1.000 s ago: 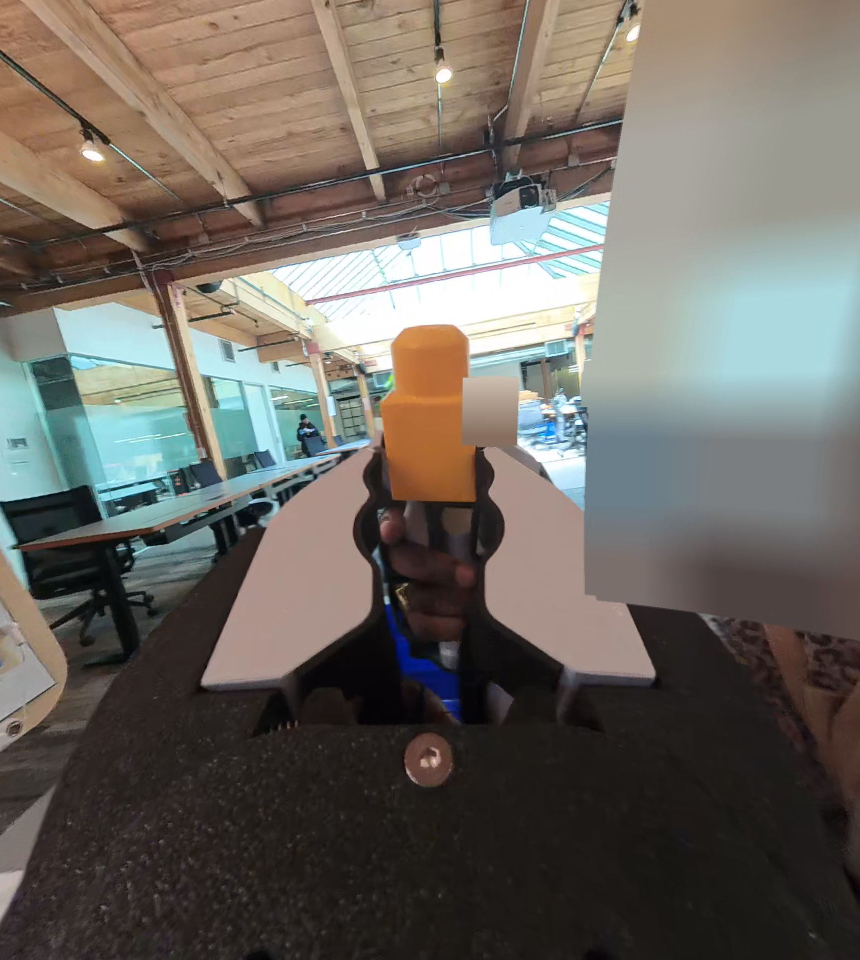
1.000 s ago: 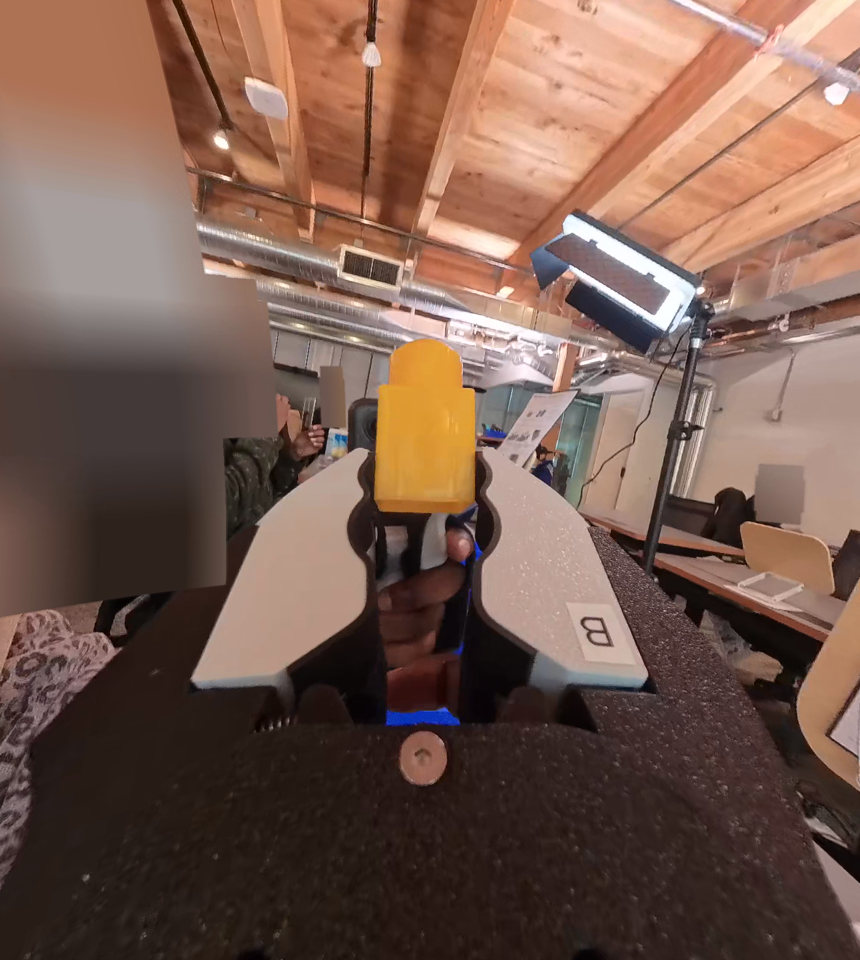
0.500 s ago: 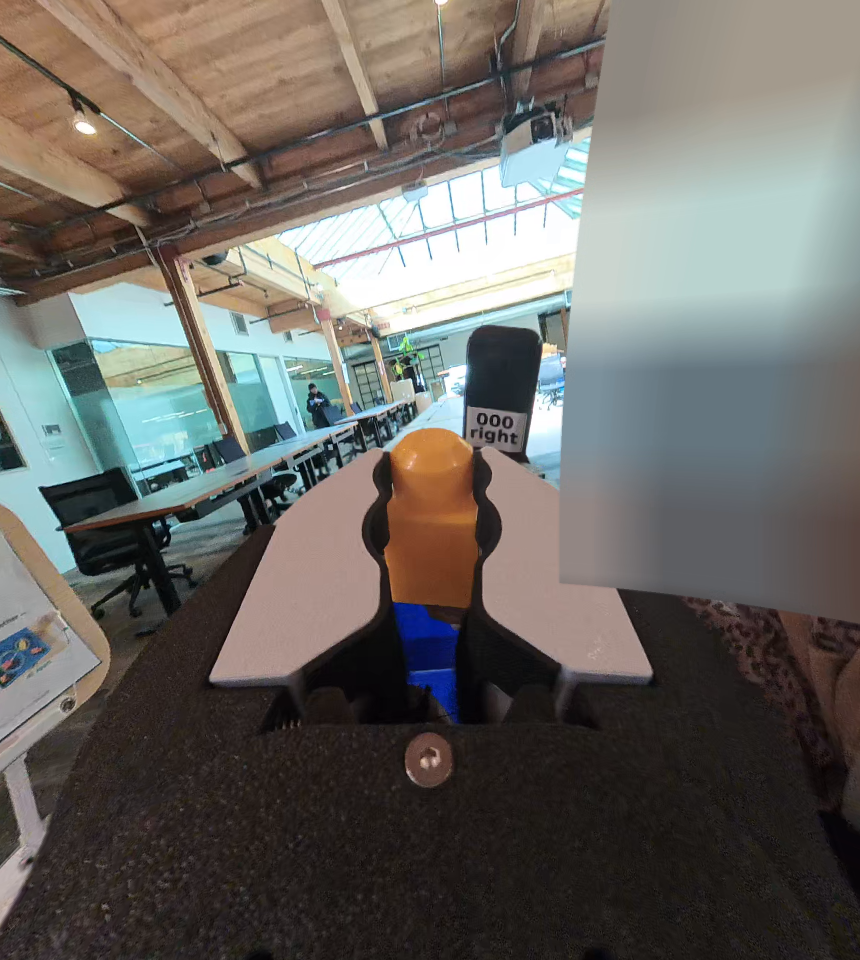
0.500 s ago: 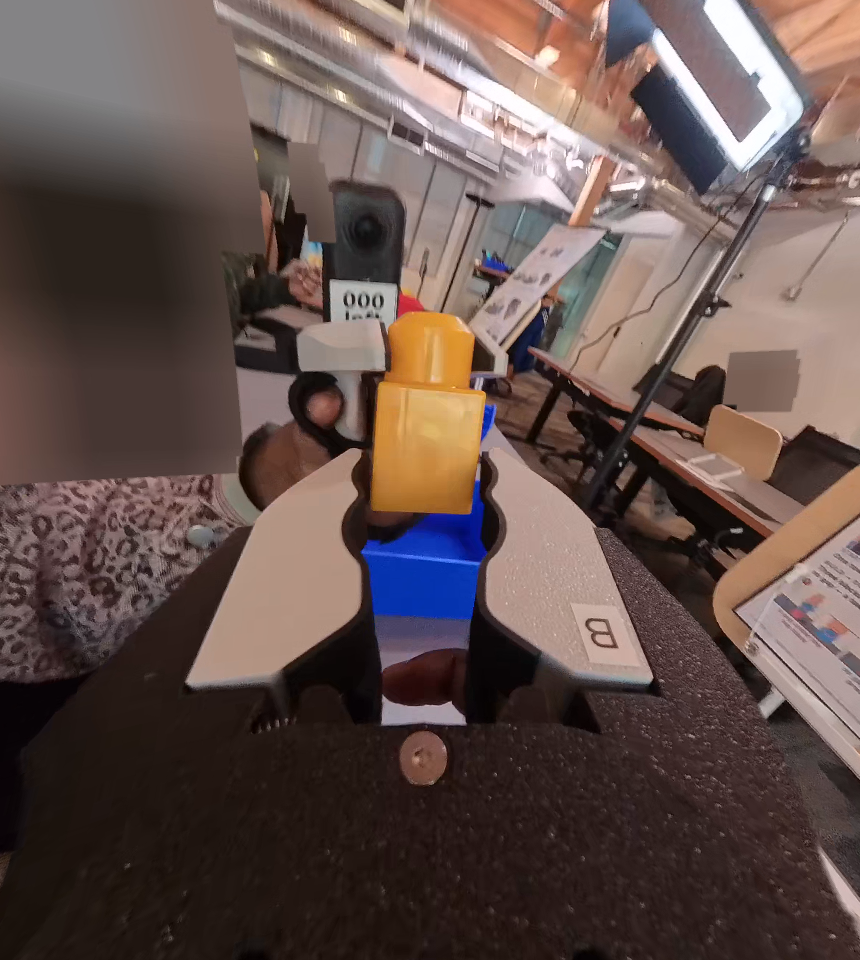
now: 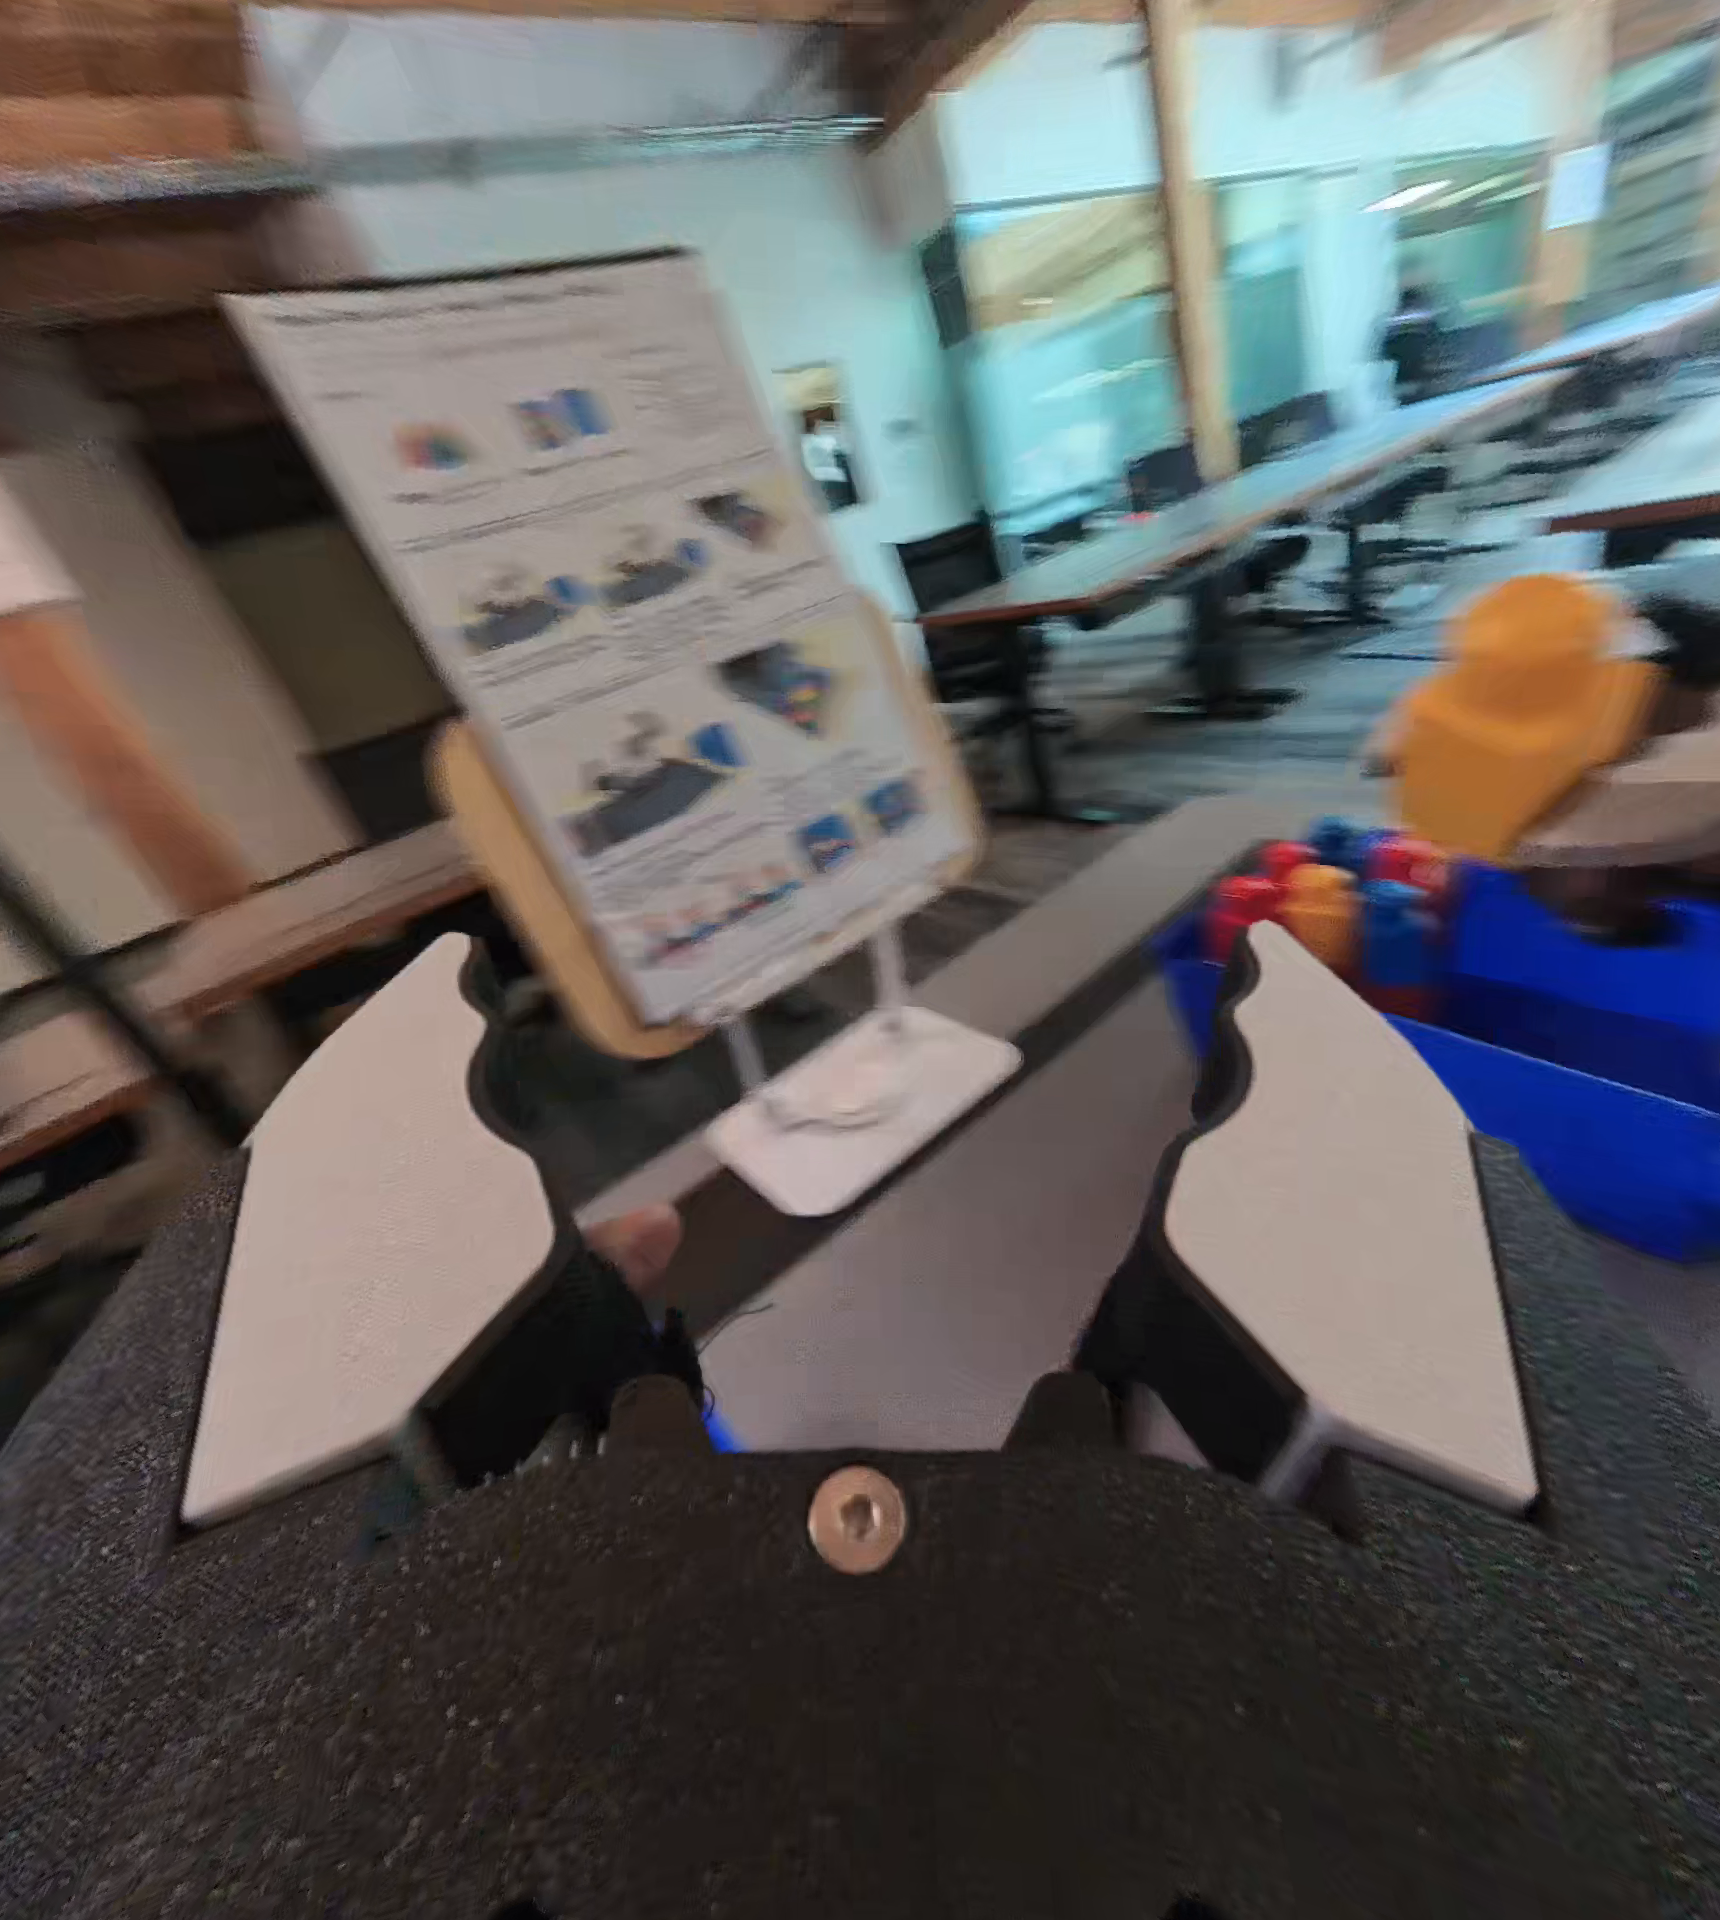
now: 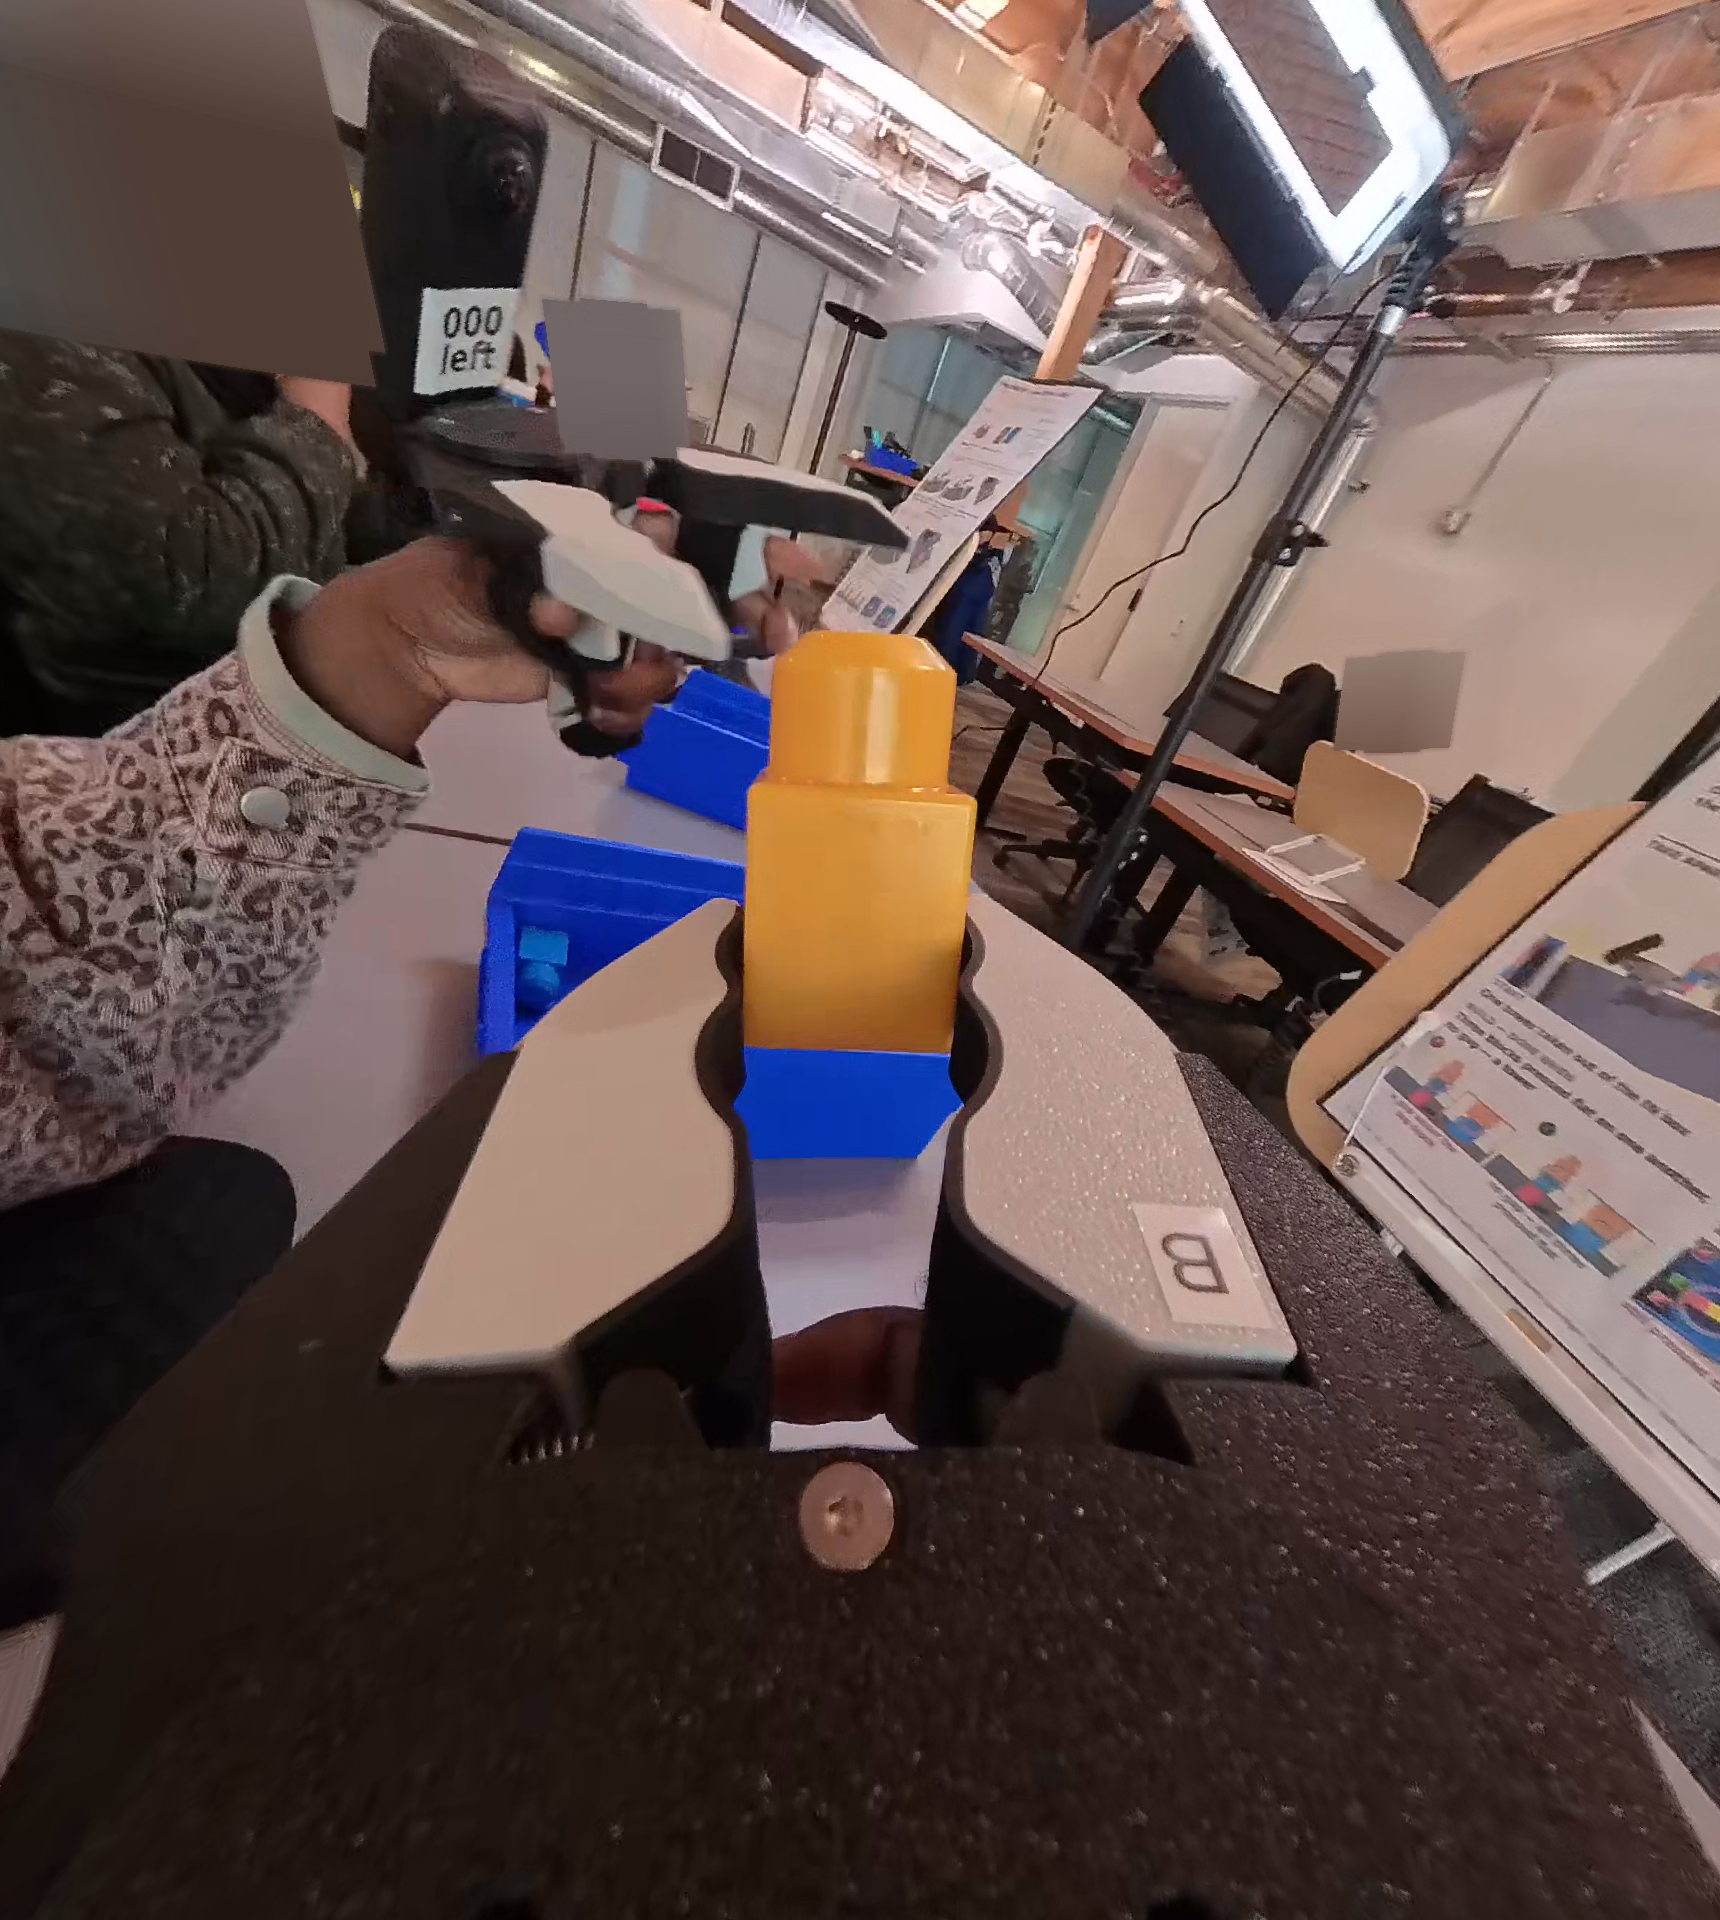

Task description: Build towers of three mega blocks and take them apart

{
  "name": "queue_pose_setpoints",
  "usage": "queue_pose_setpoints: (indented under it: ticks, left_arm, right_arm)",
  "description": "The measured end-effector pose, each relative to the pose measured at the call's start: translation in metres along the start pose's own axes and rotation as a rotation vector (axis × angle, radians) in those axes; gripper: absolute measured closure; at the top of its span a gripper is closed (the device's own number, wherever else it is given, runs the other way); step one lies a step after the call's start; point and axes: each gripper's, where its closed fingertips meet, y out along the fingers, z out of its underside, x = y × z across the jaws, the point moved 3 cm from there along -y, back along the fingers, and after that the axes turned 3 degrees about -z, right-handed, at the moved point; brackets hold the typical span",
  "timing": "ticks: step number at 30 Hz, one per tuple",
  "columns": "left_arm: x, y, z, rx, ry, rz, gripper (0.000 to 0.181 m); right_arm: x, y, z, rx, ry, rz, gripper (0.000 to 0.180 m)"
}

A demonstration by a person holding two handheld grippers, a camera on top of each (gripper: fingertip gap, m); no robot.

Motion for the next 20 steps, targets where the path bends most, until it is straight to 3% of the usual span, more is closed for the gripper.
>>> queue_pose_setpoints:
  ticks: [1, 2, 5, 6, 9, 11, 14, 17, 20]
  left_arm:
    - [0.023, -0.009, -0.007, -0.068, 0.003, -0.152, 0.057]
    - [0.040, -0.024, -0.021, -0.230, -0.054, -0.255, 0.071]
    - [0.077, -0.100, -0.043, -0.850, -0.428, -0.349, 0.135]
    - [0.091, -0.120, -0.038, -0.957, -0.551, -0.364, 0.141]
    - [0.120, -0.146, -0.004, -0.922, -0.692, -0.475, 0.159]
    - [0.126, -0.161, 0.015, -0.899, -0.648, -0.592, 0.155]
    - [0.117, -0.149, 0.036, -0.627, -0.454, -0.600, 0.136]
    - [0.085, -0.107, 0.077, -0.055, -0.269, -0.319, 0.104]
    - [0.048, -0.099, 0.127, 0.437, -0.166, -0.088, 0.102]
  right_arm:
    - [-0.001, -0.003, -0.001, -0.009, 0.001, 0.005, 0.143]
    - [-0.003, -0.005, -0.002, -0.014, 0.004, 0.008, 0.144]
    - [-0.006, -0.010, -0.003, -0.021, 0.004, 0.026, 0.143]
    - [-0.006, -0.011, -0.003, -0.026, 0.006, 0.028, 0.143]
    - [-0.006, -0.011, -0.004, -0.030, 0.005, 0.030, 0.143]
    - [-0.006, -0.010, -0.004, -0.031, 0.006, 0.028, 0.143]
    - [-0.006, -0.010, -0.003, -0.029, 0.009, 0.025, 0.143]
    - [-0.007, -0.010, -0.001, -0.019, 0.011, 0.028, 0.143]
    - [-0.007, -0.008, 0.001, -0.003, 0.004, 0.032, 0.143]
